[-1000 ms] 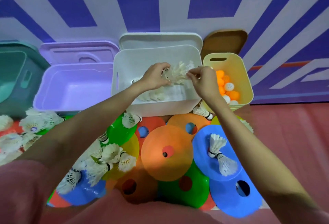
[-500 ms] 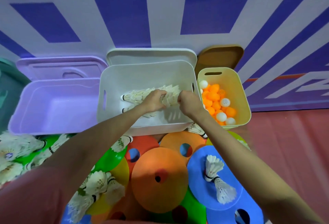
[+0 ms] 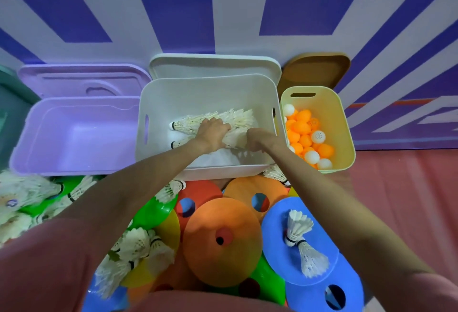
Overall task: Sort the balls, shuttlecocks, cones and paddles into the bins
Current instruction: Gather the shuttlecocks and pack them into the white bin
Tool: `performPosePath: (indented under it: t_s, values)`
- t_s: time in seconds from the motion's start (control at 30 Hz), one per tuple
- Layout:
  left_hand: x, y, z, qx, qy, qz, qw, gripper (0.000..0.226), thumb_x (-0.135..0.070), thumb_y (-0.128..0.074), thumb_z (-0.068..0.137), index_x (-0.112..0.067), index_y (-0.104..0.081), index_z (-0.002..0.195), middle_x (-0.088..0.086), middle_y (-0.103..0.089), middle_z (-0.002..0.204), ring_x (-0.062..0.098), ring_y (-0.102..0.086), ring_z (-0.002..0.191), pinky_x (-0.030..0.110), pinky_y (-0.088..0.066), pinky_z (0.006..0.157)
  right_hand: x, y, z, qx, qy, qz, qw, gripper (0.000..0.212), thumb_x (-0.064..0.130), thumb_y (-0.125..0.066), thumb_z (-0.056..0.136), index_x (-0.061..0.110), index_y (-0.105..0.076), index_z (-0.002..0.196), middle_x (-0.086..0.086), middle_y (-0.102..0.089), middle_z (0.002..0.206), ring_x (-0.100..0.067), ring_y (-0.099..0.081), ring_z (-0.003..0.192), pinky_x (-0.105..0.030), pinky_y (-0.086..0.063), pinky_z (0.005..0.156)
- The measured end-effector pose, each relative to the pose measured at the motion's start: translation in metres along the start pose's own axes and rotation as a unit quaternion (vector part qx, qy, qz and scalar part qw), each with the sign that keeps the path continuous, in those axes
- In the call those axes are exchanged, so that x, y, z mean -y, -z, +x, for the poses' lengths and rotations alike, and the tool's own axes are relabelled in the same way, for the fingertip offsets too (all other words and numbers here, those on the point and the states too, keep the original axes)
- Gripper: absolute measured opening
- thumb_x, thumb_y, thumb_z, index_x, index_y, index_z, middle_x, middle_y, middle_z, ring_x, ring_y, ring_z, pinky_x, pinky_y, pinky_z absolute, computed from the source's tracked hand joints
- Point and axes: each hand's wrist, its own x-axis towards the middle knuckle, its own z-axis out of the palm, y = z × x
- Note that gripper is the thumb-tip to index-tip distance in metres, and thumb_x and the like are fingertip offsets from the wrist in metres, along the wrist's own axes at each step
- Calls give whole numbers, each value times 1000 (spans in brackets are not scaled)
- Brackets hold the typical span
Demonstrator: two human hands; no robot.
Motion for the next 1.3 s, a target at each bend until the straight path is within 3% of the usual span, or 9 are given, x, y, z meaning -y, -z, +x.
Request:
performPosePath:
  t_s: [0.1, 0.23, 0.37, 0.57, 0.7, 0.87, 1.07, 1.2, 1.3]
  values:
    - [-3, 4, -4, 4, -4, -11, 1000, 53, -32, -68, 85, -19, -49, 132, 11, -53, 124, 29, -48, 118, 40, -35, 97, 0, -2, -1, 1, 1, -4, 1000, 16, 14, -51, 93, 2, -55, 101, -20, -61, 116, -27, -52, 81, -25, -39, 50]
    - [-3, 18, -16, -25, -4, -54, 998, 52, -26, -67, 85, -16, -49, 133, 13, -53, 126, 30, -48, 119, 41, -39, 97, 0, -5, -9, -51, 3, -18, 999, 28, 12, -50, 90, -1, -56, 113, -19, -59, 119, -33, -58, 105, -35, -48, 82]
    - [-5, 40, -42, -84, -3, -123, 989, 47, -28, -64, 87, -14, -52, 130, 12, -54, 125, 30, -49, 117, 41, -39, 99, -6, -5, -35, -134, 56, 8, 989, 33, 14, -51, 92, 1, -49, 122, -21, -49, 124, -35, -51, 115, -37, -43, 93]
    - [-36, 54, -114, -312, -44, -249, 916, 26, -16, -61, 86, -10, -63, 111, 5, -65, 104, 19, -59, 97, 31, -44, 88, -32, -39, -126, -383, 215, 156, 885, 31, 4, -50, 90, 5, -55, 120, -12, -55, 111, -26, -55, 101, -39, -49, 81]
    - [-78, 48, -158, -403, -97, -272, 868, 13, -15, -62, 84, -8, -68, 93, 0, -67, 82, 14, -60, 75, 29, -48, 75, -54, -95, -178, -416, 202, 194, 865, 27, 4, -47, 90, 7, -58, 115, -8, -56, 105, -22, -55, 93, -33, -48, 76]
    - [-118, 13, -178, -277, -147, -269, 911, 22, -25, -61, 83, -11, -66, 99, -2, -66, 84, 14, -59, 79, 32, -51, 73, -94, -170, -205, -389, 92, 231, 887, 26, 2, -51, 90, 7, -58, 115, -8, -55, 105, -21, -56, 93, -42, -50, 77]
    - [-170, -26, -168, 3, -112, -239, 965, 47, -36, -70, 83, -12, -55, 122, 5, -61, 111, 19, -58, 99, 29, -46, 80, -121, -231, -235, -370, -51, 294, 880, 37, -3, -55, 84, 3, -57, 120, -14, -56, 117, -31, -53, 109, -28, -39, 89]
    - [-204, -46, -155, 50, -33, -270, 961, 56, -37, -73, 81, -7, -51, 123, 10, -60, 112, 24, -59, 101, 38, -48, 83, -133, -255, -239, -307, -78, 280, 906, 48, 2, -61, 83, 2, -51, 130, -17, -52, 130, -36, -45, 120, -35, -34, 100]
    - [-222, -59, -146, 49, 14, -279, 959, 51, -41, -76, 76, -11, -46, 105, 10, -56, 99, 29, -58, 98, 44, -45, 80, -136, -261, -237, -296, -83, 285, 908, 47, 7, -61, 85, 2, -51, 130, -18, -54, 126, -37, -47, 117, -40, -37, 97]
